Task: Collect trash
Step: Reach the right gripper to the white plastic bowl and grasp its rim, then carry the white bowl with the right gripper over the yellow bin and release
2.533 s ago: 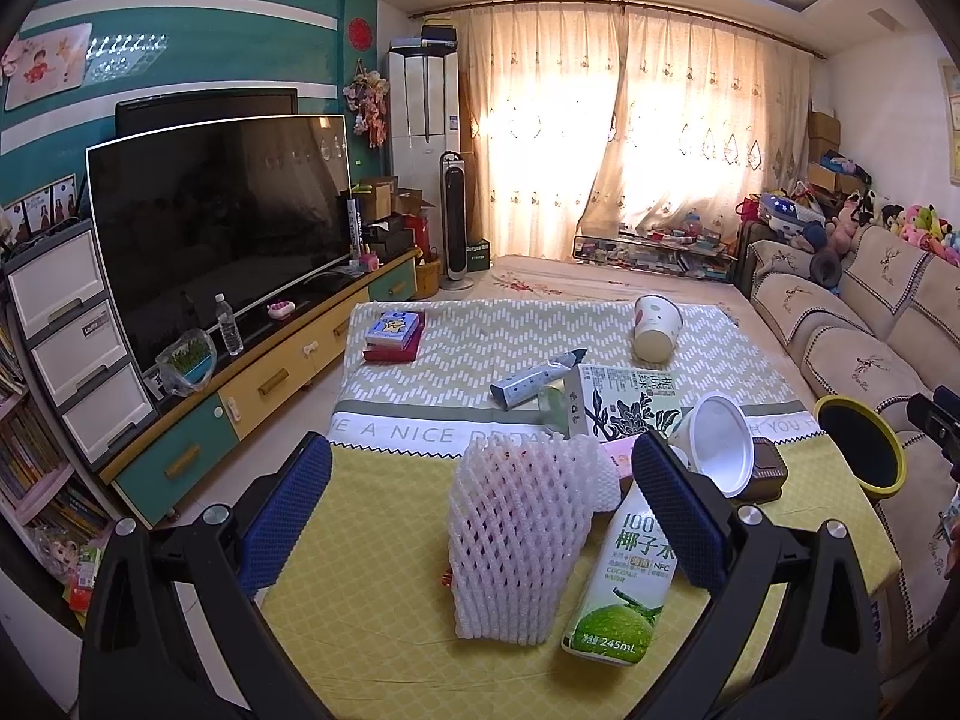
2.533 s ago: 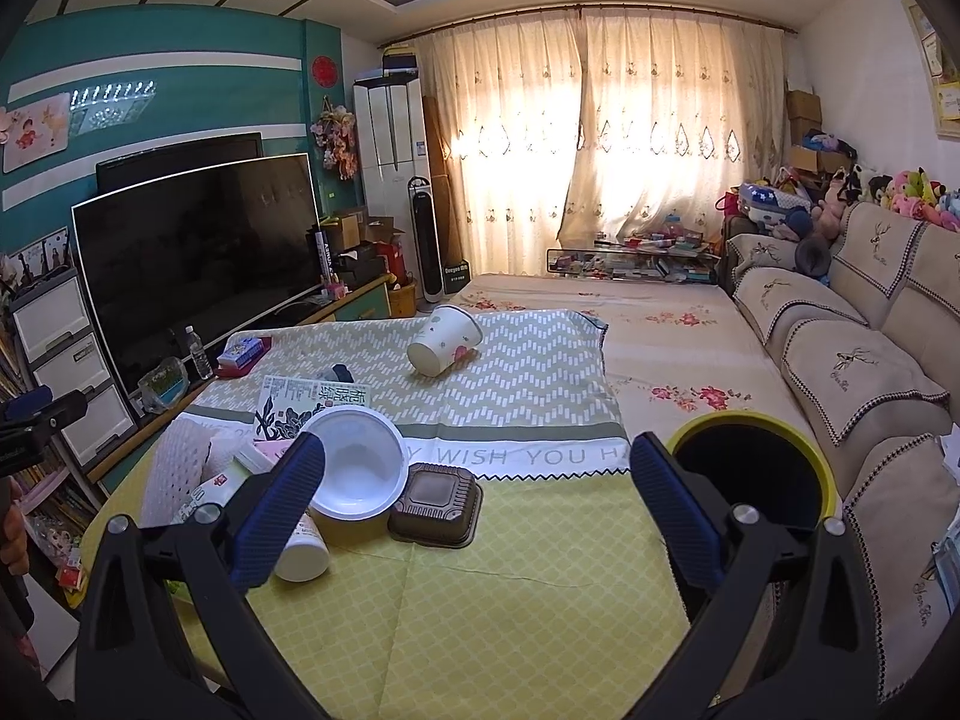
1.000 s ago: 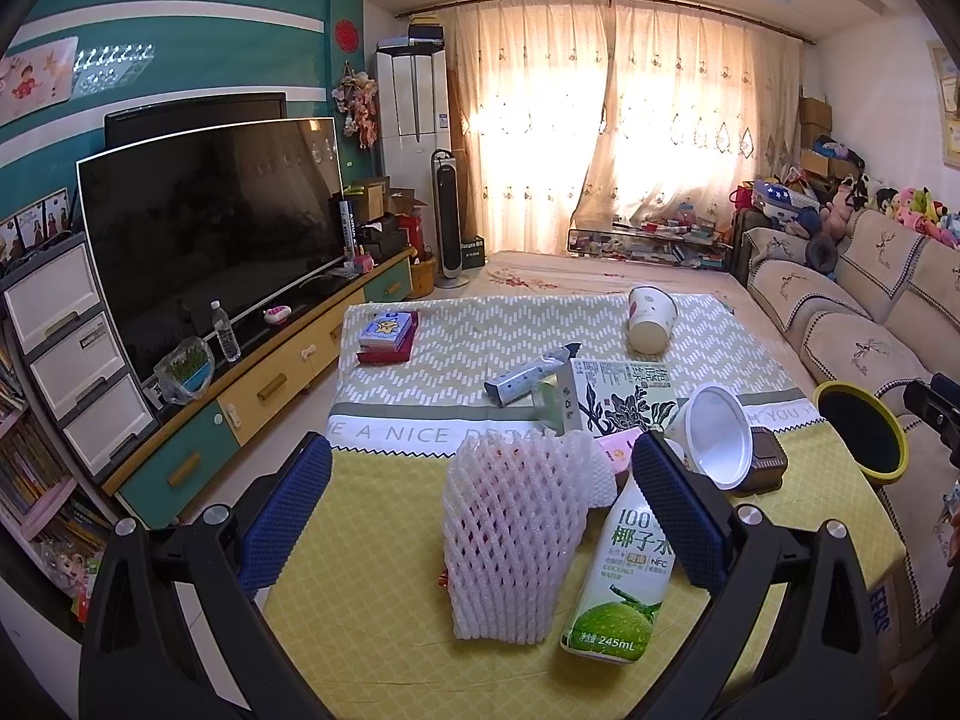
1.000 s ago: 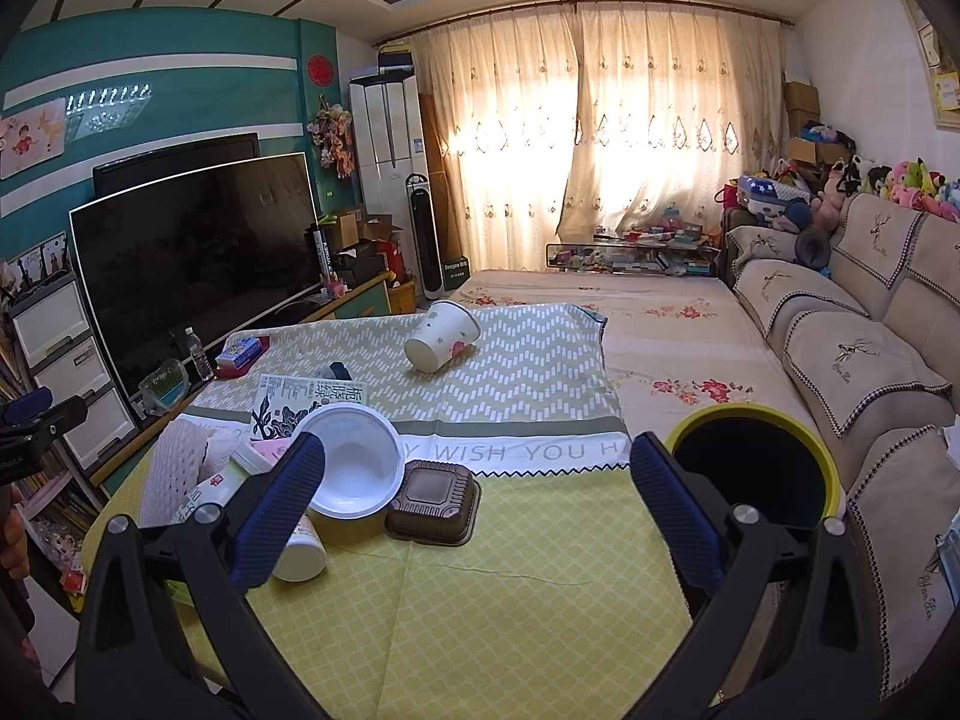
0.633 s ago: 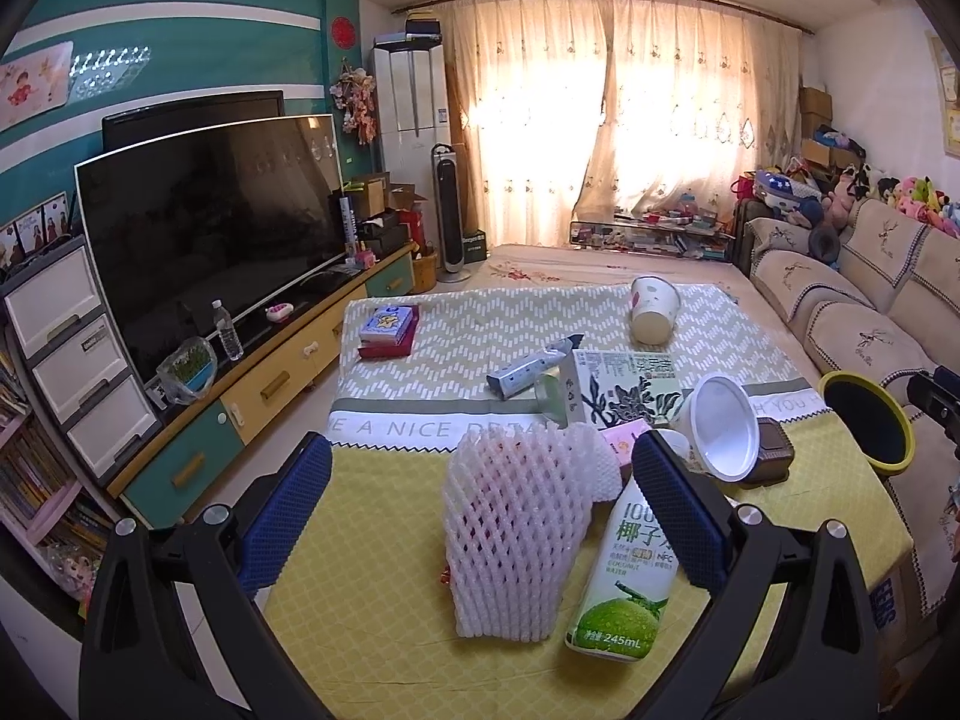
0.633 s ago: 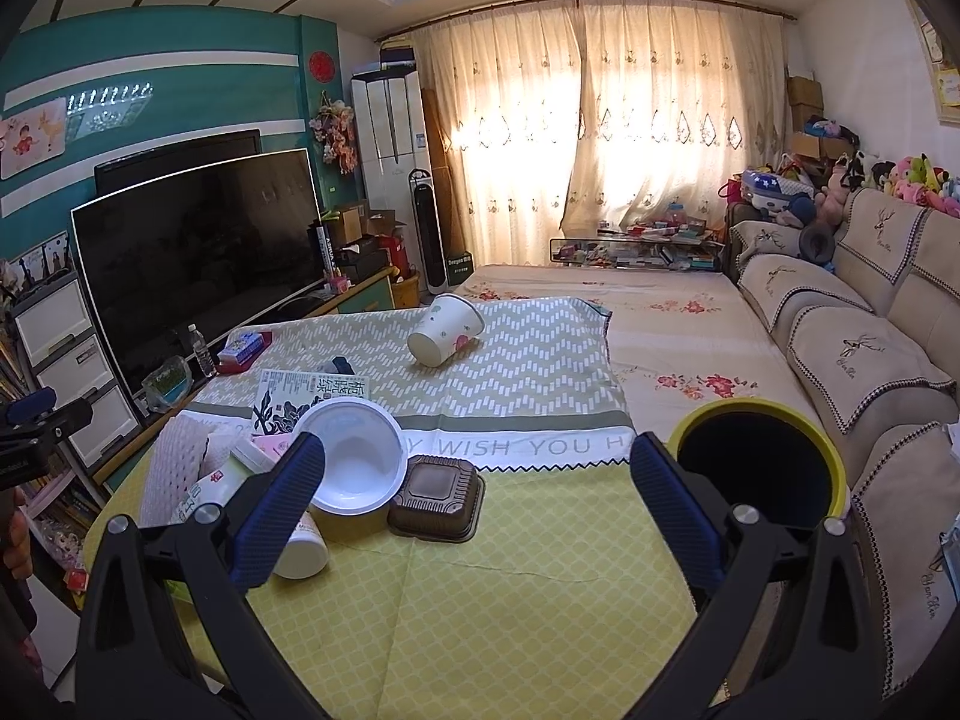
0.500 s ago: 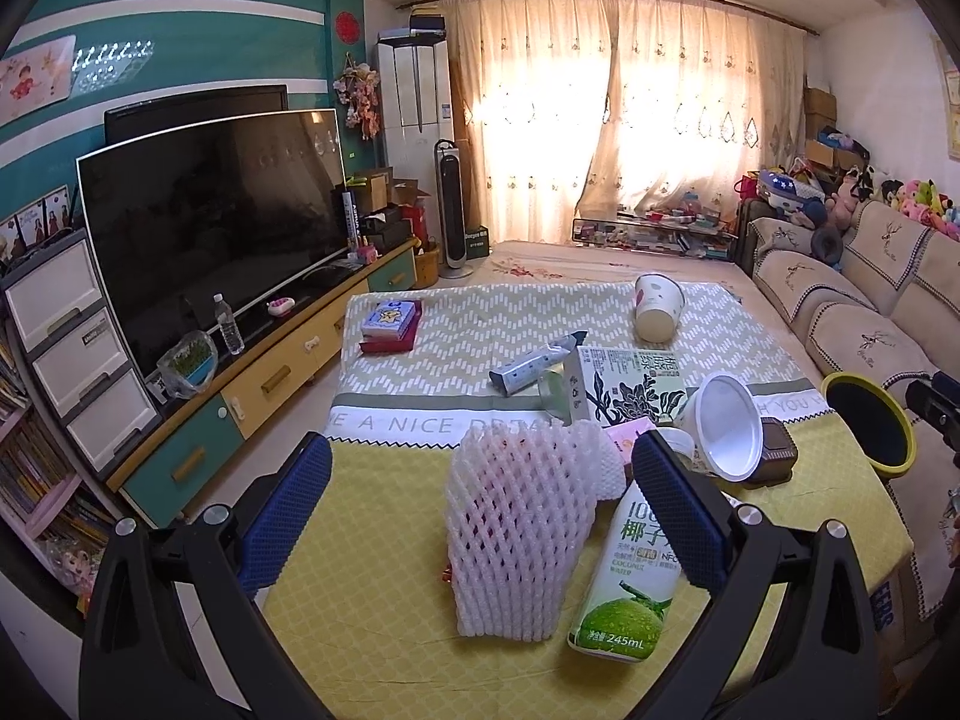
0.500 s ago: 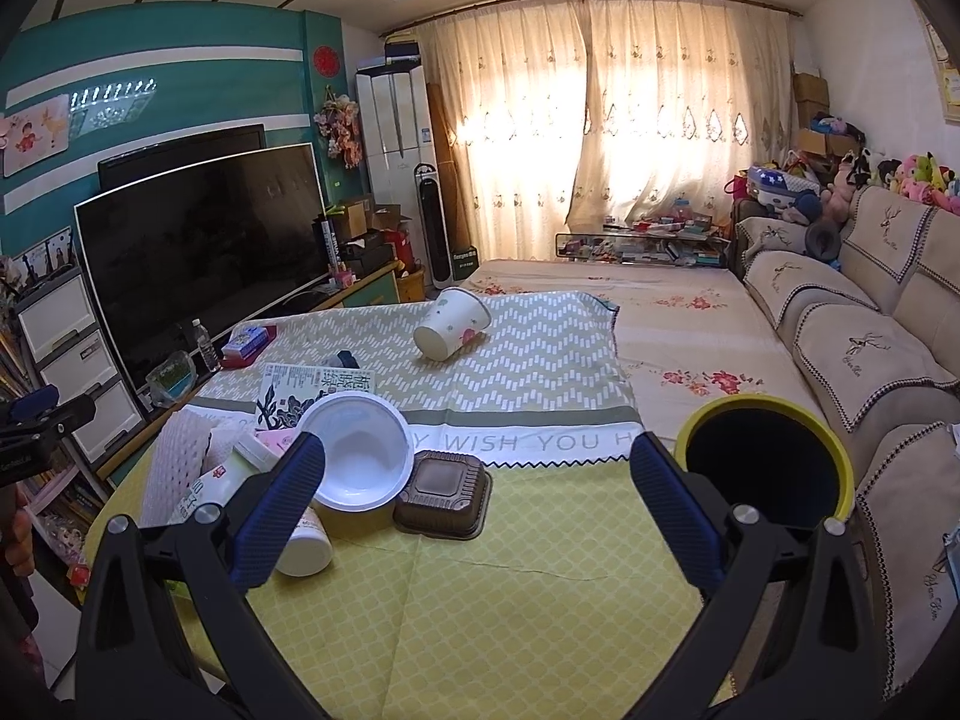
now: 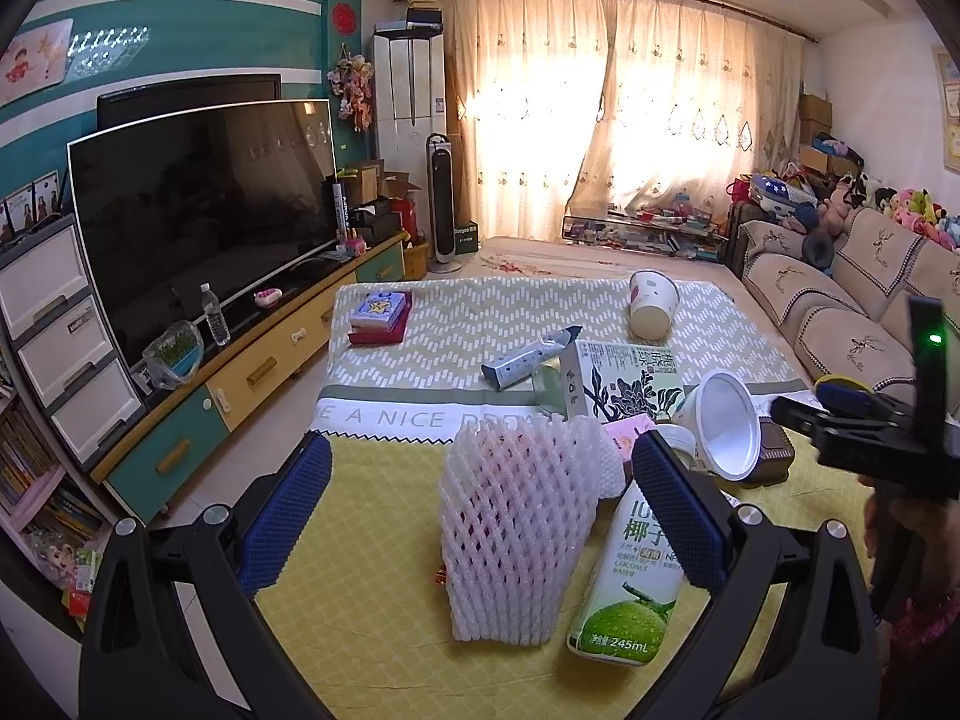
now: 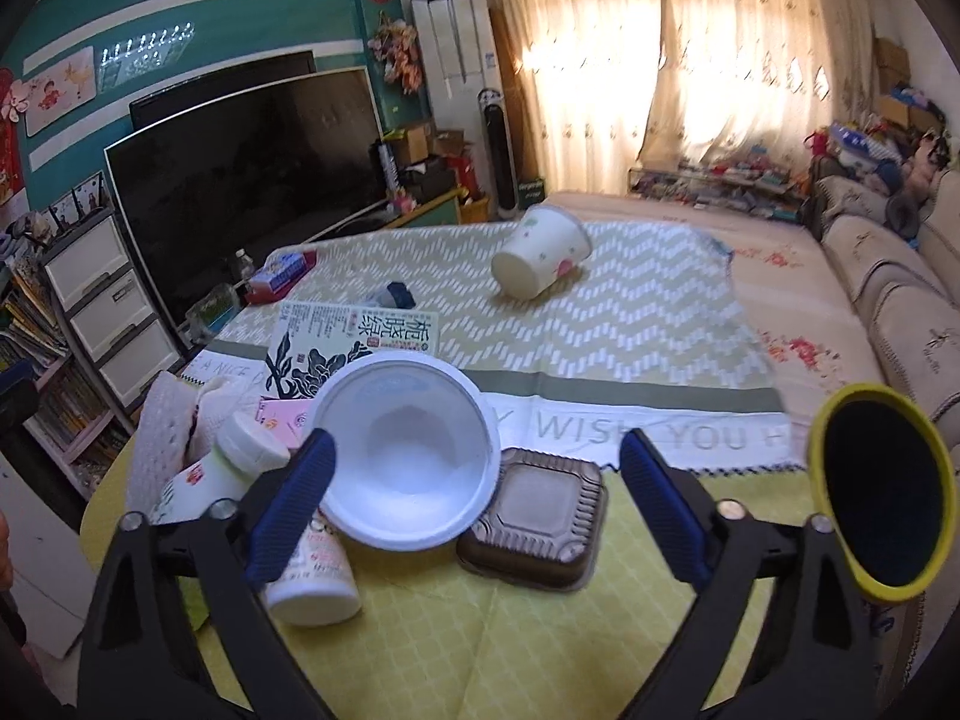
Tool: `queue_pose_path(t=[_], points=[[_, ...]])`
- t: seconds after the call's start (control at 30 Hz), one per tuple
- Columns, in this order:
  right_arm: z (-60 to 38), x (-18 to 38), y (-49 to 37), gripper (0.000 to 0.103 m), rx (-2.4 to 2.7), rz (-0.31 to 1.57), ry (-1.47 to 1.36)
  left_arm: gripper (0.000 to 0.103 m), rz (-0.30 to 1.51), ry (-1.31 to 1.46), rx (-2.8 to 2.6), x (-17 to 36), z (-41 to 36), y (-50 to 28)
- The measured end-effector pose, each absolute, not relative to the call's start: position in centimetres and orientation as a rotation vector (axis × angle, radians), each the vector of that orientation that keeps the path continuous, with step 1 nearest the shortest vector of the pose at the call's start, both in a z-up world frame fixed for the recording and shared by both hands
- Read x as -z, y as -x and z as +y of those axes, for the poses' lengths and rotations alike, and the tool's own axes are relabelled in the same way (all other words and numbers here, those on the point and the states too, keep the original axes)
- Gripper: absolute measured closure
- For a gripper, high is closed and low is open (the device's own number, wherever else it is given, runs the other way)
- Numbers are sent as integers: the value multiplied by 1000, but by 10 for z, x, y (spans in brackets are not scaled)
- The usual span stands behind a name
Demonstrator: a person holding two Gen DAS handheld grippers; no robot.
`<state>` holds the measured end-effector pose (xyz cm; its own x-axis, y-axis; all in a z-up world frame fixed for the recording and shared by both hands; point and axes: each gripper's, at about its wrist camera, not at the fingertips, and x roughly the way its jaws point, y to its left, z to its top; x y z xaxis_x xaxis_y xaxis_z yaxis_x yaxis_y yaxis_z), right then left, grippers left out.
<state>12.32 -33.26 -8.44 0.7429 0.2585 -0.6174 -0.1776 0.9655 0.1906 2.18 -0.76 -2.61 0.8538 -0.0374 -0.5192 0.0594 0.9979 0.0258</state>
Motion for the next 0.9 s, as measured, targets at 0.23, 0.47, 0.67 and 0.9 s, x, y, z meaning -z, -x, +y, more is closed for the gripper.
queue_pose_path(t=[0.23,0.47,0.67,0.9], points=[[-323,109,-164,50,-295,790,-97,4,555,-39,62,34,-6,-31],[-320,114,-172,90,-333,795,-110,4,558,-41,80,38,-8,-38],[-325,108,-168,98,-371,778,-164,4,562,-37,90,40,-12,-40],[-374,83,-148,98,-272,682,-270,4,561,-38,96,39,-14,-38]])
